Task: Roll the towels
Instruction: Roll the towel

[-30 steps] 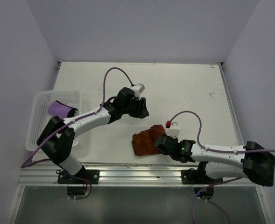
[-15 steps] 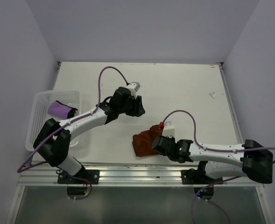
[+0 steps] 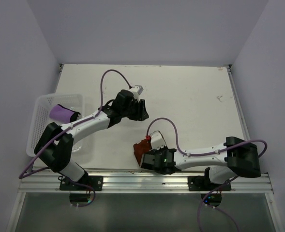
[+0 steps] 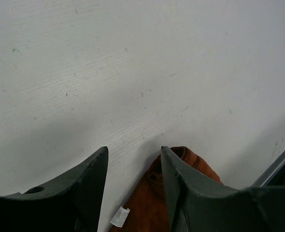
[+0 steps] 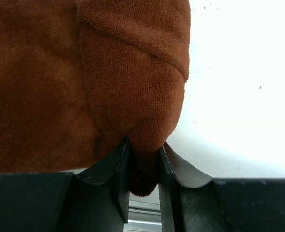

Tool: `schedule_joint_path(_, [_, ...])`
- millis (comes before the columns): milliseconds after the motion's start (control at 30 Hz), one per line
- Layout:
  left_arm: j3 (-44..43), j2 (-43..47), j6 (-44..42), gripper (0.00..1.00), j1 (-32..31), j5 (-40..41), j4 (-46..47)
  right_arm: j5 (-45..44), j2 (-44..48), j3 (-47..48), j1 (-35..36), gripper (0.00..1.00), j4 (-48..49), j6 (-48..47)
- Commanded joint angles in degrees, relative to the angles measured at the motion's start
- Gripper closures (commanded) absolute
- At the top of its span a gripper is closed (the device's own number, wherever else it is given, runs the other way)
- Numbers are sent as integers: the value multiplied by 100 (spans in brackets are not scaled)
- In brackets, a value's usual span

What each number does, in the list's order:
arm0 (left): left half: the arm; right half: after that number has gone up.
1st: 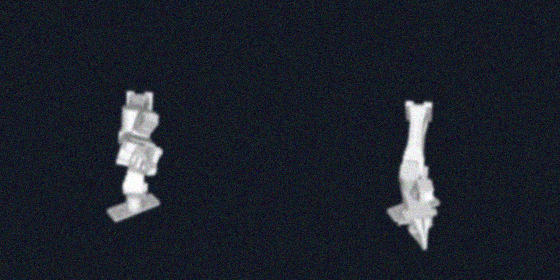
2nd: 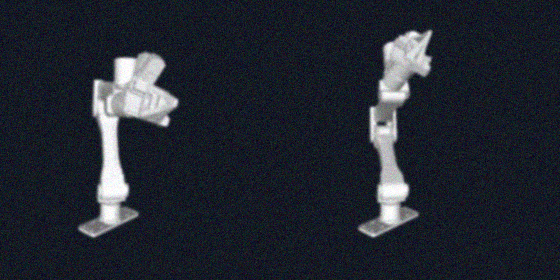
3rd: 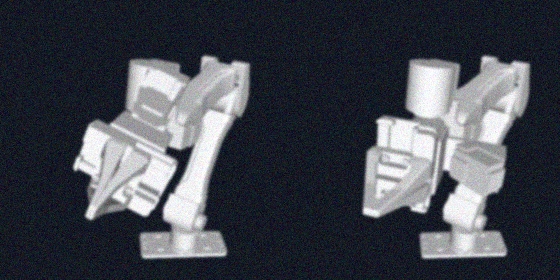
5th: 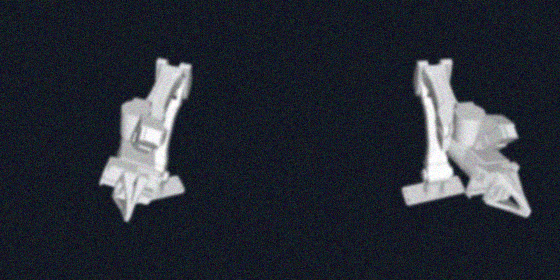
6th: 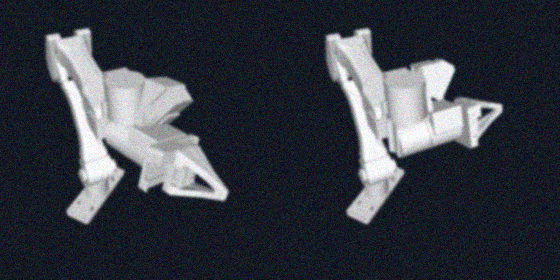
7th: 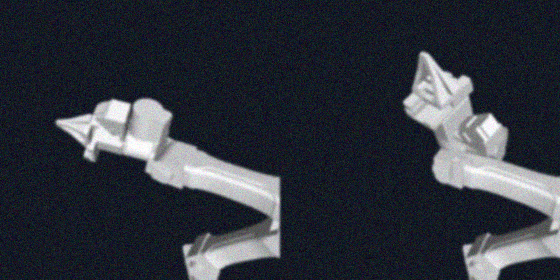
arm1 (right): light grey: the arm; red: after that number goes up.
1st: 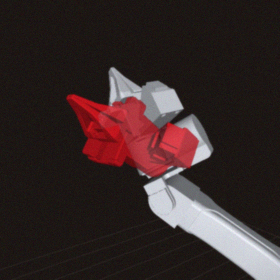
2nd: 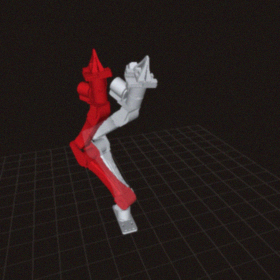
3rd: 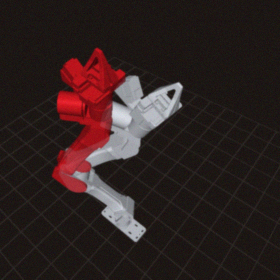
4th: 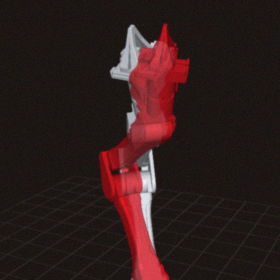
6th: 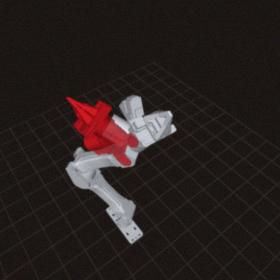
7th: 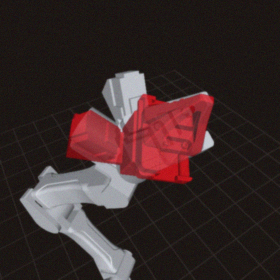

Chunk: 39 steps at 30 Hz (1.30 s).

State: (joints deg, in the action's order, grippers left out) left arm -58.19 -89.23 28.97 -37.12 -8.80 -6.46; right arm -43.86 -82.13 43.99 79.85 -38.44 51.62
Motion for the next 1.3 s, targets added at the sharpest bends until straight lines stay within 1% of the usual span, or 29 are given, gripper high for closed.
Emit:
schedule_joint_path(0, [-17,204,91,48,30,-253,109,-746,-417,574,310,100,-830,270])
schedule_joint_path(167, [-34,196,187,48,30,-386,224,-1054,-1356,1251,645,100,-1411,437])
schedule_joint_path(267, [-43,187,214,48,30,-579,285,-1178,-1761,1620,794,100,-1824,455])
schedule_joint_path(333, [-43,213,240,48,30,-789,347,-1230,-2192,1823,900,100,-1992,429])
schedule_joint_path(400, [36,257,328,48,30,-1043,461,-1283,-2665,2183,979,100,-2343,437])
schedule_joint_path(467, [150,309,451,48,39,-1202,549,-1397,-2948,2551,1049,100,-2754,489])
schedule_joint_path(500, [203,327,495,48,30,-1282,619,-1432,-3236,2667,1102,100,-2888,516])
schedule_joint_path(533, [273,362,548,48,21,-1378,889,-1450,-3344,2772,1137,100,-2985,525])
schedule_joint_path(633, [607,424,794,48,4,-1677,1277,-1468,-3695,3080,1216,100,-3205,507])
schedule_joint_path(767, [993,468,987,48,-215,-1739,1577,-1424,-3907,3274,1261,100,-3205,288])
schedule_joint_path(967, [1169,319,1005,48,-585,-1827,1841,-1354,-4065,3406,1269,100,-3293,138])
schedule_joint_path(1133, [1354,301,917,48,-691,-1880,1876,-1231,-4224,3555,1269,98,-3258,77])
schedule_joint_path(1267, [1862,310,900,48,-726,-1898,2104,-1187,-4224,3529,1269,98,-3118,-2])
